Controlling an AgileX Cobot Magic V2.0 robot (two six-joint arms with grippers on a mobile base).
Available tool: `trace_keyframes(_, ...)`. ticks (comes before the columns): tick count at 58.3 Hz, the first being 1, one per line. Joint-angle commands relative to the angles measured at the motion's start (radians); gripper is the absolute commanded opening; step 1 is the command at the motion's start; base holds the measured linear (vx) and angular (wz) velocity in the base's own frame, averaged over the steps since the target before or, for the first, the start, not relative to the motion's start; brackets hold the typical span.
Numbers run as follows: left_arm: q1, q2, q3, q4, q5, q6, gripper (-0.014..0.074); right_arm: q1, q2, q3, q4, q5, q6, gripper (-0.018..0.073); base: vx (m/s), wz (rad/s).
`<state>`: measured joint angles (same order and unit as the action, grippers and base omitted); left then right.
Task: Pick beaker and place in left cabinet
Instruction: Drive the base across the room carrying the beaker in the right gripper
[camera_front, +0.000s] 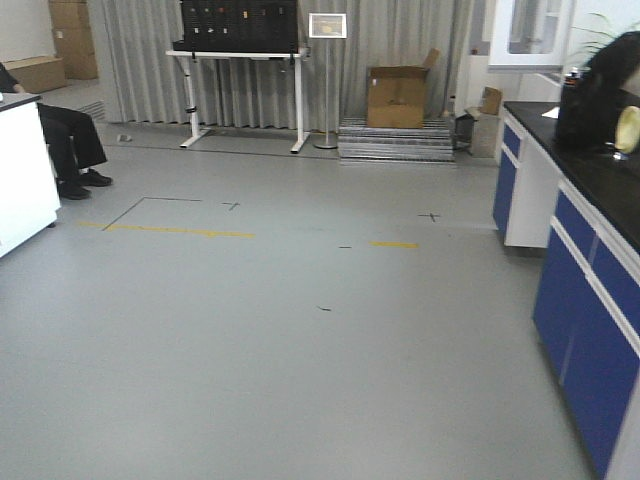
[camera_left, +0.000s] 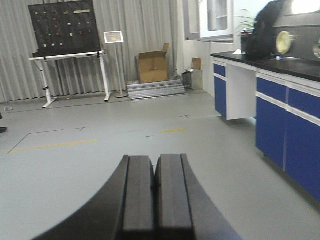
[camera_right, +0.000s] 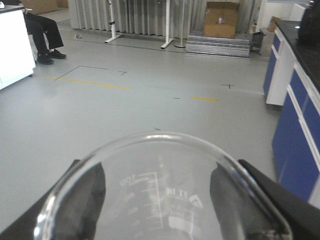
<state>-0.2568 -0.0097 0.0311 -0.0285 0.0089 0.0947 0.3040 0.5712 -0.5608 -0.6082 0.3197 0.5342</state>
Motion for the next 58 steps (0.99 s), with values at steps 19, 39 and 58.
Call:
trace_keyframes(19,-0.004,-0.019,0.016,-0.008,-0.084,-0.003,0.0001,0.0,0.001,-0.03,-0.025,-0.072,-0.009,-0.0006,0.59,0.12)
trace_keyframes(39,-0.004,-0.019,0.016,-0.008,-0.084,-0.003,0.0001,0.0,0.001,-0.03,-0.025,-0.073,-0.009,-0.0006,0.65,-0.1)
trace_keyframes(58,-0.004,-0.019,0.016,-0.008,-0.084,-0.003,0.0001,0.0,0.002,-0.03,-0.025,-0.073,-0.009,-0.0006,0.68,-0.14)
